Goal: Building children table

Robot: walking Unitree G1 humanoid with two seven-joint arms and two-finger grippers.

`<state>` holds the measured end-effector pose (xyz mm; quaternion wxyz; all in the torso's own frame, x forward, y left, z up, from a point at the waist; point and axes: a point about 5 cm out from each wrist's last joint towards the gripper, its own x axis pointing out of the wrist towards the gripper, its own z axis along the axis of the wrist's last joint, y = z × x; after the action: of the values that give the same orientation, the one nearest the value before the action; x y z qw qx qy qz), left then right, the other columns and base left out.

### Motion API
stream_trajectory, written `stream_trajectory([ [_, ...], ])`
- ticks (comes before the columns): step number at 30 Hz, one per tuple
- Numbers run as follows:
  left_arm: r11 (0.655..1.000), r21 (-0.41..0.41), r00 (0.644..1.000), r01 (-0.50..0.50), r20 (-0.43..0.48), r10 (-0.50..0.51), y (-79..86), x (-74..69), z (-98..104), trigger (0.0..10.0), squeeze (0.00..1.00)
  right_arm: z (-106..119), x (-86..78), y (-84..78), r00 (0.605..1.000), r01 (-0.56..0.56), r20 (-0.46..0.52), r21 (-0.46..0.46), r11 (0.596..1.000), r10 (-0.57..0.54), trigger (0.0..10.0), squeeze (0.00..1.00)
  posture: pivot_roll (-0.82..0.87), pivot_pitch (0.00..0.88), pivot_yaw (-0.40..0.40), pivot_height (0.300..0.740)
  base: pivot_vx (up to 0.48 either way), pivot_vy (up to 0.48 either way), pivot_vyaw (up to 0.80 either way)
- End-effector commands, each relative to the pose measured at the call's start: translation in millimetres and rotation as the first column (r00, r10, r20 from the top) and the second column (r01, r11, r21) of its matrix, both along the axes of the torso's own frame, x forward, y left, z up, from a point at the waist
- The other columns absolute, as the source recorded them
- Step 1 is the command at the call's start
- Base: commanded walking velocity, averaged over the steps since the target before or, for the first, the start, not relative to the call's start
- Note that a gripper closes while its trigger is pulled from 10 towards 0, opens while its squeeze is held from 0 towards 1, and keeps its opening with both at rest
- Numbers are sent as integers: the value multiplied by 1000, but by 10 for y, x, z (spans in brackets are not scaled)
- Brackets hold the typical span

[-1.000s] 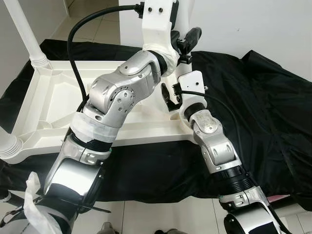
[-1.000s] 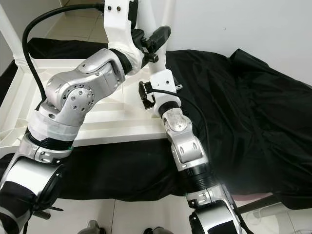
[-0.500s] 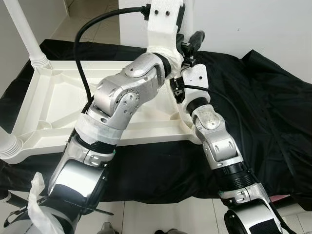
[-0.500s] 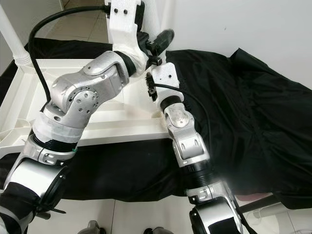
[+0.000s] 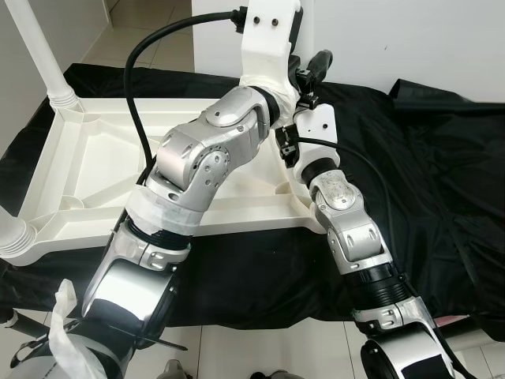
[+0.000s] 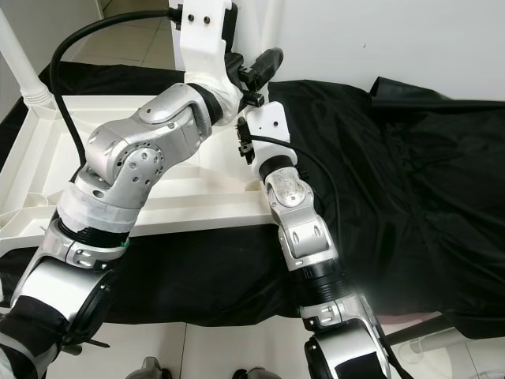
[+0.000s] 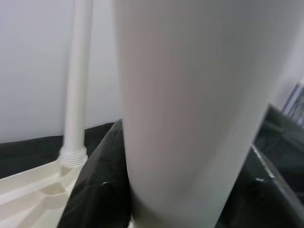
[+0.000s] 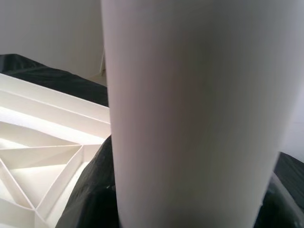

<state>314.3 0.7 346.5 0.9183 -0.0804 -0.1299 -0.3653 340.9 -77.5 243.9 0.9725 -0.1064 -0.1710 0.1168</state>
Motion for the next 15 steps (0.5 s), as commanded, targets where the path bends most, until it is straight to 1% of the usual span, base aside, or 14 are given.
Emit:
stream_trajectory([
  [1, 974, -23, 973, 227, 39, -226, -155, -154, 13, 10000, 1000, -51, 30, 8, 999, 18, -44, 5, 1000, -17, 10000, 0, 13, 103, -65, 740, 0, 0, 0],
  [4, 969, -29, 969, 244, 42, -243, -158, -170, 15, 10000, 1000, -58, 37, -3, 998, 26, -52, 10, 1000, -26, 10000, 0, 13, 103, -65, 740, 0, 0, 0],
  [6, 970, 10, 963, 242, 122, -241, -148, -238, 58, 10000, 1000, -69, 56, -37, 996, 45, -72, 44, 998, -42, 10000, 0, 17, 102, -68, 740, 0, 0, 0],
  [7, 969, 17, 957, 245, 155, -245, -146, -274, 75, 10000, 525, -74, 63, -50, 996, 53, -82, 58, 997, -48, 10000, 0, 17, 102, -68, 740, 0, 0, 0],
  [8, 966, 22, 950, 257, 180, -256, -147, -306, 87, 10000, 0, -81, 70, -62, 994, 59, -91, 69, 996, -53, 10000, 0, 18, 101, -68, 740, 0, 0, 0],
  [11, 964, 23, 945, 265, 191, -265, -148, -323, 92, 10000, 0, -85, 73, -68, 994, 63, -96, 74, 995, -56, 10000, 0, 18, 101, -68, 740, 0, 0, 0],
  [13, 956, 7, 935, 292, 207, -287, -141, -362, 107, 10000, 0, -98, 86, -97, 992, 82, -107, 85, 993, -72, 10000, 0, 20, 98, -67, 740, 0, 0, 0],
  [15, 955, 2, 932, 296, 216, -290, -132, -381, 116, 10000, 0, -107, 91, -110, 990, 91, -114, 93, 991, -80, 10000, 0, 20, 95, -66, 740, 0, 0, 0],
])
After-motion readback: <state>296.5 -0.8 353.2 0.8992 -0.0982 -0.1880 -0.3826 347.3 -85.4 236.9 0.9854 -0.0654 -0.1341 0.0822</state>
